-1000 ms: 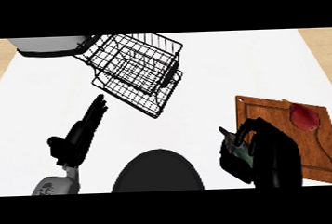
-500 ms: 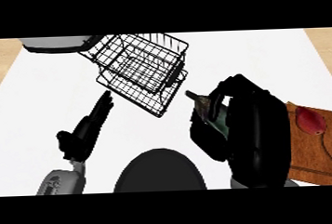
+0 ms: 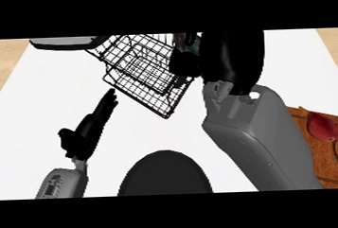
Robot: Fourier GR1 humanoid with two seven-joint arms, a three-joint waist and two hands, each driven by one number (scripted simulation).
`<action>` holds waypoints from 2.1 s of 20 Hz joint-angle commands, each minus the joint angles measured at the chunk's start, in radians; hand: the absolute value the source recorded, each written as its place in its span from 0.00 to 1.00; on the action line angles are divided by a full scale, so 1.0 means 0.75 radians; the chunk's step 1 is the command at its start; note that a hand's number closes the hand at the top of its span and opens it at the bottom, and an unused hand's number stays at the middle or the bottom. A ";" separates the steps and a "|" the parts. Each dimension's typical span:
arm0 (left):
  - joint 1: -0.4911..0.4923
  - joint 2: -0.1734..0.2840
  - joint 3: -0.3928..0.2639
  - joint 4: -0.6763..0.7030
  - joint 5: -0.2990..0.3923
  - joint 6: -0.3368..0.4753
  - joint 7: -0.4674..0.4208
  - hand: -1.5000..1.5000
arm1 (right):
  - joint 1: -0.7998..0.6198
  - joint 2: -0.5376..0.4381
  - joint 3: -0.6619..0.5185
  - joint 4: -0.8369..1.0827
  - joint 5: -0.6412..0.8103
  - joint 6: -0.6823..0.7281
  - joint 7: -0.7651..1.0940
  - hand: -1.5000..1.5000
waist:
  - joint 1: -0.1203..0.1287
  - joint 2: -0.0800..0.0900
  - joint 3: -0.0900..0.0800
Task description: Pick the eggplant from the cutting board and place it in the tiered basket
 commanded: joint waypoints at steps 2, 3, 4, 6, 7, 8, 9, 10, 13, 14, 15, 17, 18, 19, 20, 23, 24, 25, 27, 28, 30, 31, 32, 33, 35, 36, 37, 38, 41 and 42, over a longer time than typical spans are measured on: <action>0.017 -0.031 -0.031 0.000 -0.024 0.011 -0.018 0.50 | -0.279 0.010 -0.170 0.395 -0.100 -0.098 0.108 1.00 | 0.012 0.006 0.000; -0.016 -0.017 -0.020 -0.021 -0.018 0.009 0.013 0.50 | -0.329 0.010 -0.158 0.471 -0.119 -0.138 0.118 1.00 | 0.022 0.007 0.000; 0.005 -0.007 -0.021 -0.079 -0.012 0.012 0.063 0.50 | -0.350 0.010 -0.144 0.521 -0.151 -0.153 0.103 1.00 | 0.020 0.001 0.001; -0.003 0.001 -0.001 0.063 -0.033 -0.005 -0.078 0.50 | -0.356 0.010 -0.146 0.665 -0.182 -0.259 0.019 1.00 | 0.015 0.012 0.000; -0.005 -0.003 -0.002 0.007 -0.002 -0.016 0.000 0.50 | -0.438 0.010 -0.155 0.751 -0.205 -0.244 0.033 1.00 | 0.032 0.010 0.000; 0.006 -0.023 -0.013 0.020 -0.030 0.012 -0.047 0.50 | -0.487 0.010 -0.216 0.822 -0.220 -0.242 -0.036 1.00 | 0.023 0.011 0.000; 0.013 -0.011 -0.032 -0.038 -0.015 -0.021 0.006 0.50 | -0.413 0.010 -0.144 0.859 -0.241 -0.367 -0.033 1.00 | 0.041 0.011 0.001; -0.025 -0.023 -0.017 -0.020 -0.002 -0.011 0.047 0.50 | -0.434 0.010 -0.175 0.942 -0.242 -0.384 -0.117 1.00 | 0.030 0.014 0.001; -0.012 0.020 0.006 -0.028 0.033 -0.074 0.031 0.50 | -0.547 0.010 -0.132 1.099 -0.316 -0.462 -0.096 1.00 | 0.056 0.014 0.000; -0.003 -0.012 -0.038 -0.034 -0.015 -0.039 0.009 0.50 | -0.591 0.010 -0.142 1.156 -0.337 -0.489 -0.121 1.00 | 0.071 0.018 0.000; -0.038 -0.057 -0.045 0.011 -0.032 0.007 0.024 0.50 | -0.613 0.010 -0.159 1.205 -0.335 -0.528 -0.154 1.00 | 0.064 0.024 -0.001; -0.072 -0.011 -0.012 -0.035 -0.002 -0.028 0.071 0.50 | -0.665 0.010 -0.231 1.280 -0.388 -0.536 -0.257 1.00 | 0.059 0.023 0.001; -0.090 -0.069 -0.055 0.021 -0.048 0.011 0.018 0.50 | -0.621 0.010 -0.149 1.286 -0.469 -0.611 -0.245 1.00 | 0.076 0.028 -0.001; -0.092 -0.017 -0.010 0.032 -0.020 -0.024 0.019 0.50 | -0.652 0.010 -0.185 1.323 -0.477 -0.636 -0.261 1.00 | 0.081 0.031 -0.001; -0.046 -0.043 -0.034 0.035 -0.036 -0.012 -0.025 0.50 | -0.697 0.010 -0.151 1.345 -0.523 -0.634 -0.216 1.00 | 0.083 0.024 -0.001; -0.085 -0.058 -0.037 0.038 -0.029 -0.014 0.006 0.50 | -0.672 0.010 -0.193 1.387 -0.631 -0.731 -0.311 1.00 | 0.092 0.030 -0.001; -0.121 -0.034 -0.004 0.062 -0.024 -0.012 0.026 0.50 | -0.711 0.010 -0.195 1.411 -0.657 -0.718 -0.329 1.00 | 0.074 0.026 0.000; -0.083 -0.031 -0.015 0.081 -0.038 -0.020 -0.022 0.50 | -0.753 0.010 -0.252 1.423 -0.703 -0.690 -0.282 1.00 | 0.075 0.027 -0.001; -0.075 -0.028 -0.024 0.050 -0.026 -0.040 -0.023 0.50 | -0.669 0.010 -0.330 1.426 -0.792 -0.811 -0.249 1.00 | 0.099 0.032 0.000; -0.069 -0.063 -0.059 0.059 -0.054 -0.015 -0.015 0.50 | -0.691 0.010 -0.315 1.430 -0.851 -0.827 -0.200 1.00 | 0.113 0.027 -0.001; -0.076 -0.041 -0.026 0.069 -0.007 -0.062 -0.030 0.50 | -0.659 0.010 -0.321 1.446 -0.944 -0.856 -0.286 0.00 | 0.108 0.030 -0.001; -0.090 -0.032 -0.014 0.025 -0.021 -0.025 0.022 0.50 | -0.716 0.010 -0.340 1.469 -0.967 -0.843 -0.267 0.00 | 0.099 0.023 0.000; -0.102 -0.037 -0.017 0.019 -0.014 -0.032 0.041 0.50 | -0.698 0.010 -0.340 1.458 -1.007 -0.897 -0.310 0.00 | 0.099 0.022 0.001; -0.062 -0.048 -0.026 0.046 -0.034 -0.017 -0.011 0.50 | -0.726 0.010 -0.356 1.477 -1.021 -0.899 -0.334 0.00 | 0.081 0.022 0.000; -0.094 -0.015 -0.001 0.077 -0.019 -0.052 -0.007 0.50 | -0.679 0.010 -0.323 1.484 -1.065 -0.978 -0.448 0.00 | 0.072 0.024 0.000; -0.076 -0.058 -0.028 0.053 -0.049 0.003 0.002 0.50 | -0.704 0.010 -0.318 1.520 -1.037 -1.049 -0.445 0.00 | 0.075 0.023 0.000; -0.063 -0.036 0.002 0.056 -0.021 -0.019 -0.005 0.50 | -0.695 0.010 -0.296 1.509 -1.054 -1.071 -0.450 0.00 | 0.054 0.014 0.001; -0.071 -0.063 -0.025 0.069 -0.043 -0.004 -0.024 0.50 | -0.745 0.010 -0.243 1.536 -1.003 -1.174 -0.403 0.00 | 0.062 0.013 -0.001; -0.044 -0.006 0.041 0.067 0.008 -0.041 -0.018 0.50 | -0.745 0.010 -0.210 1.615 -0.855 -1.307 -0.384 0.00 | 0.003 0.002 -0.001; -0.011 -0.018 0.031 0.020 -0.015 0.008 0.016 0.50 | -0.749 -0.009 -0.200 1.633 -0.795 -1.364 -0.347 0.00 | -0.023 -0.014 0.001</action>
